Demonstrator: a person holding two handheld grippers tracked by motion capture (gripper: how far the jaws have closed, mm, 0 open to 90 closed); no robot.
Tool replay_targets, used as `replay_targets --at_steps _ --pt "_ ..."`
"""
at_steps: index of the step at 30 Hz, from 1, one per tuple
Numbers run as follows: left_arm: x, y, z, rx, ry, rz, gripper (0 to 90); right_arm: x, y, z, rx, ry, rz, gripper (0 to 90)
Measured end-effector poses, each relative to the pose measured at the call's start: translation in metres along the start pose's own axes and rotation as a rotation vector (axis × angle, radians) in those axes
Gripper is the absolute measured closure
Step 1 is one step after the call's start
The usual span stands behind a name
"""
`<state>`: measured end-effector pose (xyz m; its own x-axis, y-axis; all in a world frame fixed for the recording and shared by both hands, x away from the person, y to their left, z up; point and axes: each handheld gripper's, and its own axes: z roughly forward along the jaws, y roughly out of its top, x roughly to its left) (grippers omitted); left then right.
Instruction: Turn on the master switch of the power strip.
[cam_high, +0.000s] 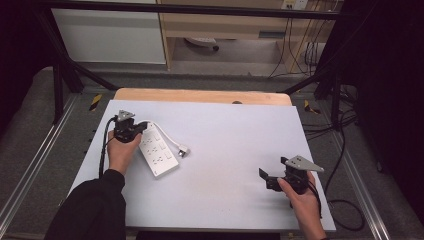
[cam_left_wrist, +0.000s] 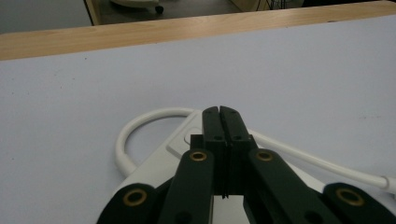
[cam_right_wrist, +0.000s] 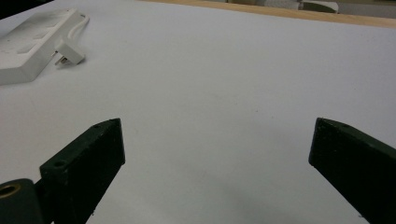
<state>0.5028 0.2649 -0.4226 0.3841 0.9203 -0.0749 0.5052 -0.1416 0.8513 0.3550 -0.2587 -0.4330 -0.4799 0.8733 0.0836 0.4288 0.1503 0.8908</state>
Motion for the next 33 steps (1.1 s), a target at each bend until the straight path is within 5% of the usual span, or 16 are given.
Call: replay_targets --at_steps 11,33 --pt "0.006 -0.003 0.009 0.008 0.008 -0.028 90.0 0.000 0.000 0.000 0.002 0.002 0.002 4.0" --pt "0.008 -0.005 0.022 0.013 0.033 -0.004 90.0 0.000 0.000 0.000 0.001 0.002 0.004 3.9"
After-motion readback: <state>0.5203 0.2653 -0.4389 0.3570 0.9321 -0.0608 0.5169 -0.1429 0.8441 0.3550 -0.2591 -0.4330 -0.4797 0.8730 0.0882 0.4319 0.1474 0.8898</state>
